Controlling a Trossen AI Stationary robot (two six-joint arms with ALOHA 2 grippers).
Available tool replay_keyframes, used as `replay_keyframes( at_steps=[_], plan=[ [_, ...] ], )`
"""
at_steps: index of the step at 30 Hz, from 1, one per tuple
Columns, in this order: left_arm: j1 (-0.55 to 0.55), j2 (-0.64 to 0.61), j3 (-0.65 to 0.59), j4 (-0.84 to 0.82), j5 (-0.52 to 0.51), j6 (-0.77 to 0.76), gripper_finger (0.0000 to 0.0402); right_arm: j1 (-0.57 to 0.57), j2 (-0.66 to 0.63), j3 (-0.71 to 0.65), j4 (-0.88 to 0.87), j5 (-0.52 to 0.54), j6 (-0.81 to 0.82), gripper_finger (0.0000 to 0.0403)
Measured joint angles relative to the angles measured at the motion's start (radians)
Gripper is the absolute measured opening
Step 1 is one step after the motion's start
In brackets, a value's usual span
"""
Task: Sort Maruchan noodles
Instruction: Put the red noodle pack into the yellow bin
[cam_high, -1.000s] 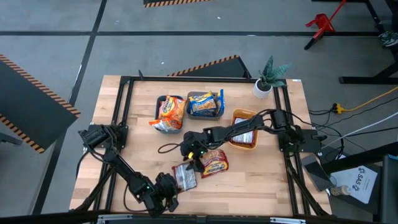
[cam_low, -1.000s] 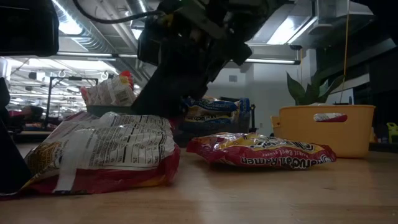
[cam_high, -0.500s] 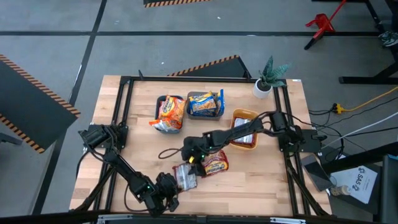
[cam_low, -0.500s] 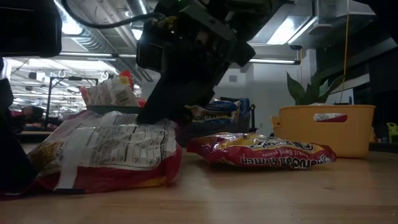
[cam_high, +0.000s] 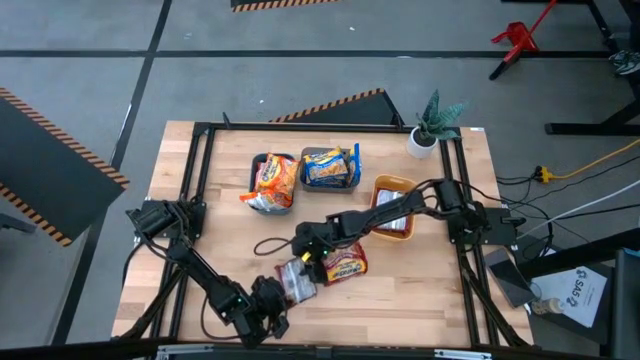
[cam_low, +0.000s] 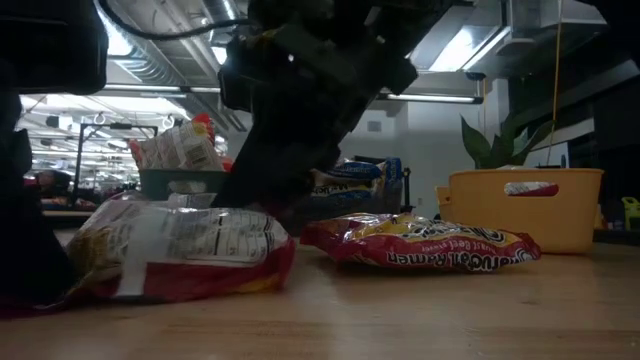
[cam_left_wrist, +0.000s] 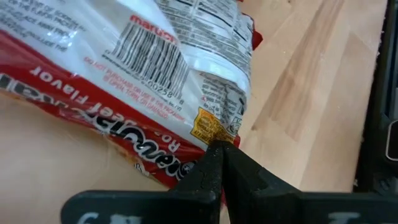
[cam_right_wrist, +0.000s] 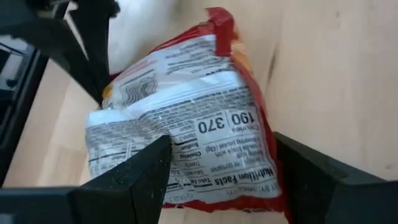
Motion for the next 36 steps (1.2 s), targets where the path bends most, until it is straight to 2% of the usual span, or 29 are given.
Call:
replay_keyframes(
  at_steps=[14, 19, 24, 27, 30, 34, 36],
  plan=[
    [0.006, 0.001, 0.000, 0.002, 0.001, 0.004, 0.0000, 0.031, 0.038, -0.001, -0.007, -0.124, 0.031, 0.0243],
    [0.006, 0.001, 0.000, 0.004, 0.006, 0.008, 0.0000, 0.028, -0.004, -0.005, -0.032, -0.158, 0.054, 0.0220],
    [0.008, 0.001, 0.000, 0.002, 0.007, 0.007, 0.0000, 0.015, -0.087, -0.009, -0.098, -0.157, 0.073, 0.0213],
    [0.008, 0.001, -0.001, 0.002, 0.013, 0.007, 0.0000, 0.015, -0.157, -0.006, -0.177, -0.122, 0.077, 0.0213],
    [0.008, -0.001, -0.009, 0.010, 0.015, -0.003, 0.0000, 0.026, -0.212, -0.006, -0.313, -0.038, 0.098, 0.0213],
    [0.008, -0.001, -0.013, 0.013, 0.015, -0.009, 0.0000, 0.073, -0.258, -0.003, -0.494, 0.160, 0.118, 0.0213],
    [0.008, -0.001, -0.013, 0.013, 0.015, -0.005, 0.0000, 0.098, -0.253, -0.013, -0.554, 0.221, 0.106, 0.0213]
  ],
)
